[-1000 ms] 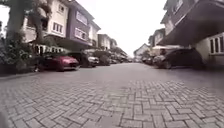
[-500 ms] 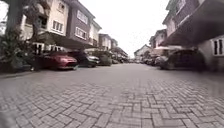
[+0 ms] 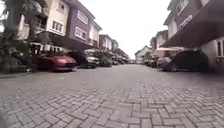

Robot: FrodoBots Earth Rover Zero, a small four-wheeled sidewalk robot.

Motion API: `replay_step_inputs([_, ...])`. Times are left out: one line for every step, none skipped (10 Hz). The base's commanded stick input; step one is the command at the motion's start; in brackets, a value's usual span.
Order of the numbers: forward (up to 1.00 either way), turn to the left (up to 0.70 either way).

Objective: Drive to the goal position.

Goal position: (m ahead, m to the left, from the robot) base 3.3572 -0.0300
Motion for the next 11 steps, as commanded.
replay_step_inputs([0.70,0.00])
replay_step_inputs([0.70,0.00])
replay_step_inputs([0.70,0.00])
replay_step_inputs([0.70,0.00])
replay_step_inputs([0.70,0.00])
replay_step_inputs([0.70,0.00])
replay_step_inputs([0.70,0.00])
replay_step_inputs([0.70,0.00])
replay_step_inputs([0.70,0.00])
replay_step_inputs([0.70,0.00])
replay_step_inputs([0.70,0.00])
